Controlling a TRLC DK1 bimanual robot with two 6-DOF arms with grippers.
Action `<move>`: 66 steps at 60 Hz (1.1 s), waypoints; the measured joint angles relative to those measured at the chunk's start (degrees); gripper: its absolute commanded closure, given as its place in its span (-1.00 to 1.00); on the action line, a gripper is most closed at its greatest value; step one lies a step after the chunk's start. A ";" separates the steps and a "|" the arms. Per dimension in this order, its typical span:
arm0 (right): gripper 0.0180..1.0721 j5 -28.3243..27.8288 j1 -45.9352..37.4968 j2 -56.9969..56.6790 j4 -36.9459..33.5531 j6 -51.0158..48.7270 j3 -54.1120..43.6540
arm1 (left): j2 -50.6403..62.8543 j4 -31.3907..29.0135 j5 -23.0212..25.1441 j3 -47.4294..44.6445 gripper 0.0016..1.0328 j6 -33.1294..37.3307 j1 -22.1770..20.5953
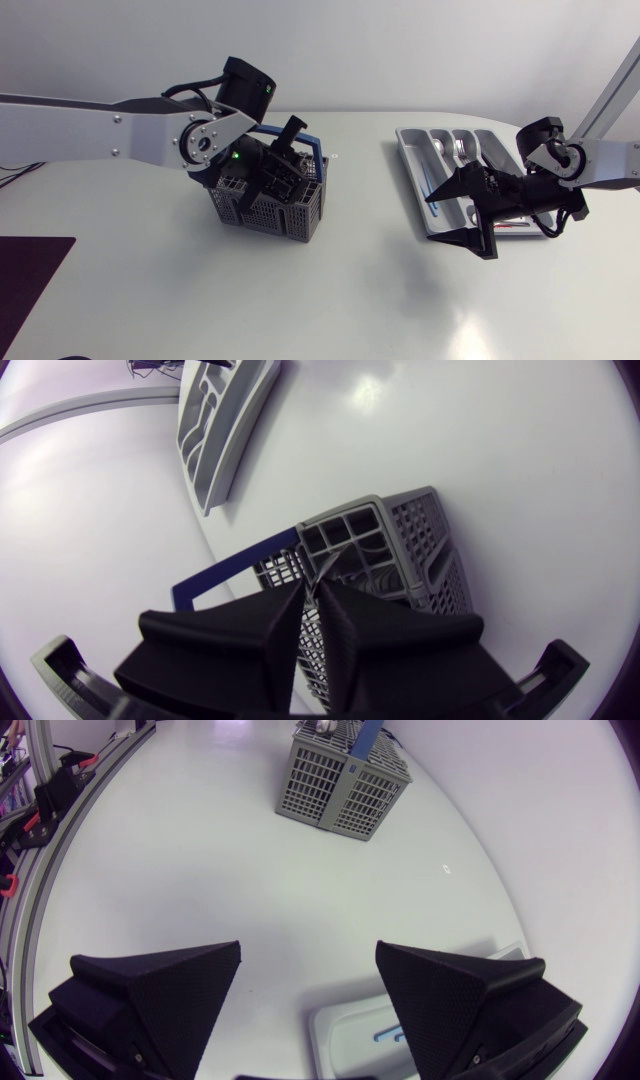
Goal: Unload the cutlery basket into the drawer organizer.
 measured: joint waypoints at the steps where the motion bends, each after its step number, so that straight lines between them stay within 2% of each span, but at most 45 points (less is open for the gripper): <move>1: -0.86 -0.02 0.00 0.09 0.00 0.00 0.00 | 0.02 0.07 0.02 -0.11 0.94 0.00 0.11; 22: -0.86 -0.17 0.00 0.96 0.07 0.02 -0.13 | -0.13 0.39 0.83 -0.76 0.94 0.17 0.79; 41: -0.86 -0.15 0.48 0.96 0.17 1.07 -0.26 | -4.26 3.98 2.40 -5.01 0.94 -0.04 1.64; 66: -0.86 -0.17 0.92 0.87 0.26 2.16 -1.29 | -11.74 22.21 2.86 -15.76 0.94 -2.86 2.16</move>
